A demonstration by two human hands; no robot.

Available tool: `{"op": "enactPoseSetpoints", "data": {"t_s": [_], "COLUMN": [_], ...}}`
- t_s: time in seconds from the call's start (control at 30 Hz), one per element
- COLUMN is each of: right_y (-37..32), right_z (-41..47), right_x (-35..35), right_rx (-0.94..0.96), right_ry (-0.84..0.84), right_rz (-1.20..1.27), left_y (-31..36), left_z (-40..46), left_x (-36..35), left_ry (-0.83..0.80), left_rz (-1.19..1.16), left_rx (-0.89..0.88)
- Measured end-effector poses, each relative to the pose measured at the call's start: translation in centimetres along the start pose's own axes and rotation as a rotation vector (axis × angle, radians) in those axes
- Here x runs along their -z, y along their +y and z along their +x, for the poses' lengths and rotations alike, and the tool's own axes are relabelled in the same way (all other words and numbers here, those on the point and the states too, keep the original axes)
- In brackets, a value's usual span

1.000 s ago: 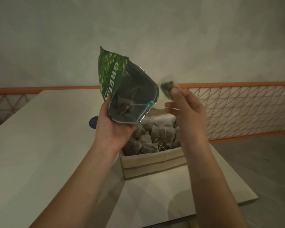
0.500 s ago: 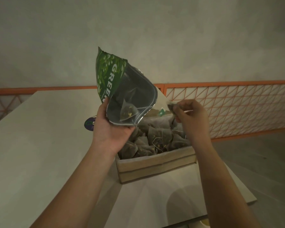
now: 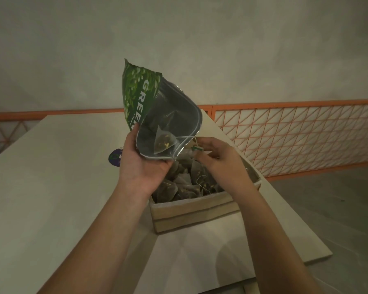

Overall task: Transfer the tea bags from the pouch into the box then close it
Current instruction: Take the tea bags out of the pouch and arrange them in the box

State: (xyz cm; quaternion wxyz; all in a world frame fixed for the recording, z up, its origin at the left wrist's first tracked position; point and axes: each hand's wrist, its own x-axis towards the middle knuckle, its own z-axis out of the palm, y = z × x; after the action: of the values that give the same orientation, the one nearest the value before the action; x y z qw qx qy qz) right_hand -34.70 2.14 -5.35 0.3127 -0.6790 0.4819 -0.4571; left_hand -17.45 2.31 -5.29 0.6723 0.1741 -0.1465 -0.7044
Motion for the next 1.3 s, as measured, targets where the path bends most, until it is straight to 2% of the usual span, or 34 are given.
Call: {"op": "enactPoseSetpoints", "data": {"t_s": [0.1, 0.27, 0.6, 0.9, 1.07, 1.13, 1.23, 1.3], "right_y": [-0.1, -1.2, -3.2, -4.3, -4.1, -3.1, -0.7, 0.2], "right_z": [0.1, 0.6, 1.4, 3.0, 2.6, 2.3, 1.7, 1.3], "right_x": [0.1, 1.7, 3.1, 3.1, 2.6, 2.5, 2.2, 1.7], "right_rx": [0.034, 0.093, 0.109, 0.105, 0.132, 0.085, 0.065, 0.094], "right_ry": [0.082, 0.242, 0.303, 0.229, 0.253, 0.246, 0.242, 0.252], "right_rz": [-0.056, 0.168, 0.305, 0.323, 0.385, 0.260, -0.183, -0.231], "left_y": [0.2, 0.5, 0.9, 1.4, 1.6, 1.5, 1.4, 1.5], "left_z": [0.0, 0.0, 0.0, -0.8, -1.2, -1.4, -1.6, -1.6], "left_x": [0.2, 0.5, 1.0, 0.6, 0.8, 0.9, 0.9, 0.9], "left_ry": [0.003, 0.013, -0.033, -0.048, -0.046, -0.039, -0.026, -0.021], "left_rz": [0.004, 0.011, -0.024, -0.054, -0.047, -0.049, -0.050, -0.047], "left_rx": [-0.006, -0.020, -0.024, -0.045, -0.052, -0.046, -0.059, -0.065]}}
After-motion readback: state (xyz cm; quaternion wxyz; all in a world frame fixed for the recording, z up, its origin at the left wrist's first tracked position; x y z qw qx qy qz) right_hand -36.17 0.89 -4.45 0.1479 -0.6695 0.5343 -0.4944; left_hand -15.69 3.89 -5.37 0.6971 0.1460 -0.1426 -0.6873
